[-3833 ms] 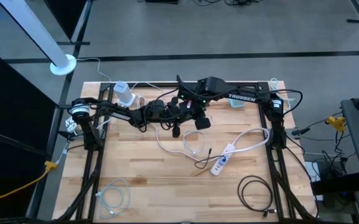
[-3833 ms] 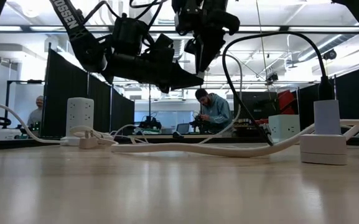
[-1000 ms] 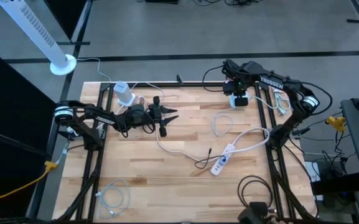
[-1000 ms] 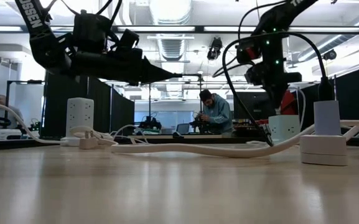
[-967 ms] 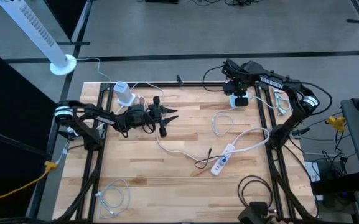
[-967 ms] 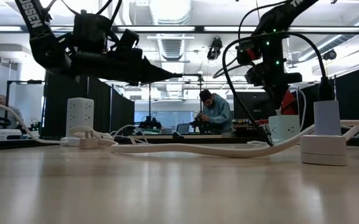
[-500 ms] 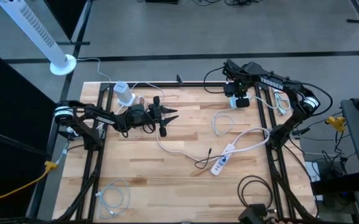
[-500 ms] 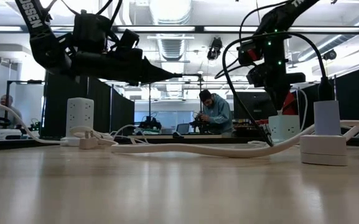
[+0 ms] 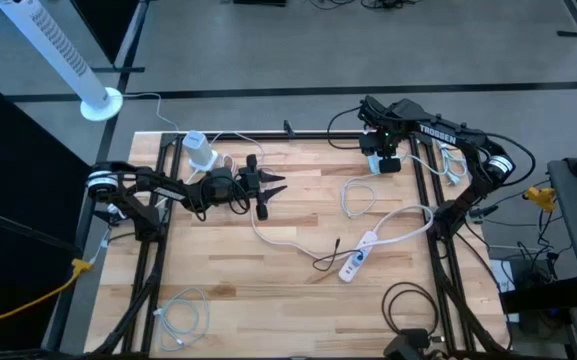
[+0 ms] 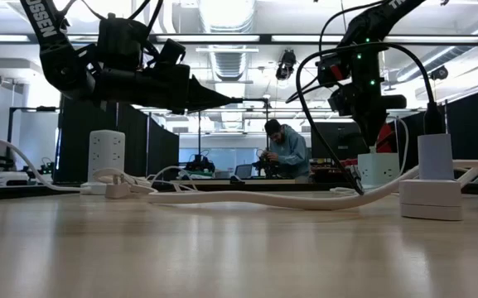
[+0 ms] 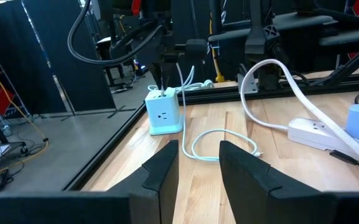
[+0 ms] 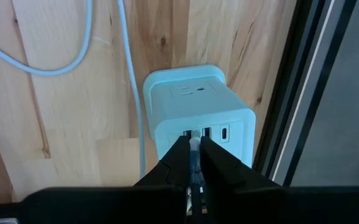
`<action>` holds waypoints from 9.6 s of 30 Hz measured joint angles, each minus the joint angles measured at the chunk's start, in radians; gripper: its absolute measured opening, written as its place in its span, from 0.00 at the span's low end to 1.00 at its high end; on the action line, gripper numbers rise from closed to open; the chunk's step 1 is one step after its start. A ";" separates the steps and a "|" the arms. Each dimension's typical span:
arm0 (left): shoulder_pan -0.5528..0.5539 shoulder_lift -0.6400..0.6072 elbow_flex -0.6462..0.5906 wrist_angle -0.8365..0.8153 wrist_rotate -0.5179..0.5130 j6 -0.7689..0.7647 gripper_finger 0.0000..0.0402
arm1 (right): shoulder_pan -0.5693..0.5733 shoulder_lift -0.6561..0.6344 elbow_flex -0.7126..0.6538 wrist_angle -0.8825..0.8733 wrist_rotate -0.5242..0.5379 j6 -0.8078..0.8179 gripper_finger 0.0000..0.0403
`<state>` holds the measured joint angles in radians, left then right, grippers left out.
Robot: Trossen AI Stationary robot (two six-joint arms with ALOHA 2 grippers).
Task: Insert USB
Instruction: Insert the white charger cable into the green outlet extension
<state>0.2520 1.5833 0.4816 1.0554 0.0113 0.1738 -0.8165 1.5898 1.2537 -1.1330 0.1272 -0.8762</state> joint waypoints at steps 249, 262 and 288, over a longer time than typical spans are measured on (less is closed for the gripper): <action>-0.078 0.004 0.060 0.051 0.008 -0.020 0.00 | 0.231 0.298 0.126 -0.395 0.610 0.162 0.03; -0.140 0.004 0.032 0.001 -0.003 -0.063 0.00 | 0.235 0.358 0.119 -0.408 0.649 0.164 0.03; -0.151 0.005 -0.010 0.021 -0.004 -0.078 0.00 | 0.234 0.351 0.083 -0.399 0.640 0.087 0.03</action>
<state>0.1009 1.5879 0.4721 1.0763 0.0074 0.0956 -0.5822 1.9411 1.3369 -1.5325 0.7677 -0.7888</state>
